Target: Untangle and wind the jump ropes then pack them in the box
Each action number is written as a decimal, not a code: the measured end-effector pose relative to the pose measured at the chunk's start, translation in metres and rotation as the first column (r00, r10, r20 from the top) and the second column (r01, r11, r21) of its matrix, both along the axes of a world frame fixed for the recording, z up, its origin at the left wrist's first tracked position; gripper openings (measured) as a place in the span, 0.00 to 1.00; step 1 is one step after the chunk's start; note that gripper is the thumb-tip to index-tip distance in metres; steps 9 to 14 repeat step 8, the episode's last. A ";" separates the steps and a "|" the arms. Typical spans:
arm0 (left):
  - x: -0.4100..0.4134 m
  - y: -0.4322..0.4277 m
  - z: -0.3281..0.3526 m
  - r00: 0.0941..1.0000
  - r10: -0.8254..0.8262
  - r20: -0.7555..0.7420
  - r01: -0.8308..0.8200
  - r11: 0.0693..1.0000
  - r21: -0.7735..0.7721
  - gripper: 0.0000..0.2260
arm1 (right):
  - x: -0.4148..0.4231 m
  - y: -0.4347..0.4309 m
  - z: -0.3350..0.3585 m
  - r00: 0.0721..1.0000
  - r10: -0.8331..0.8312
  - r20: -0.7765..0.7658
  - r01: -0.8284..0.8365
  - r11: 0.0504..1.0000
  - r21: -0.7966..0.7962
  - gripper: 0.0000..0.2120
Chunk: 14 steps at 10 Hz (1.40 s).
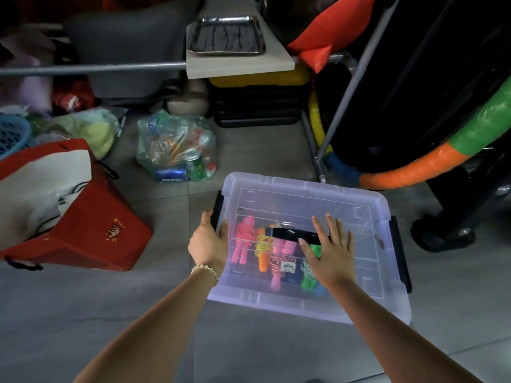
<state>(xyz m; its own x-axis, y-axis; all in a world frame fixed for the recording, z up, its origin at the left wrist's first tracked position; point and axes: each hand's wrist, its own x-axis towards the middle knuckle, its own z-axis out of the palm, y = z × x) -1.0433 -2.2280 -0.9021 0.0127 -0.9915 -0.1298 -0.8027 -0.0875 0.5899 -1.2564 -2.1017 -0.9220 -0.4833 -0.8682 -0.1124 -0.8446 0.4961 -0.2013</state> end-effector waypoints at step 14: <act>-0.045 0.061 -0.002 0.579 -0.689 0.436 0.671 0.706 0.224 0.30 | -0.043 0.020 0.012 0.984 0.142 0.110 -0.151 0.985 0.081 0.33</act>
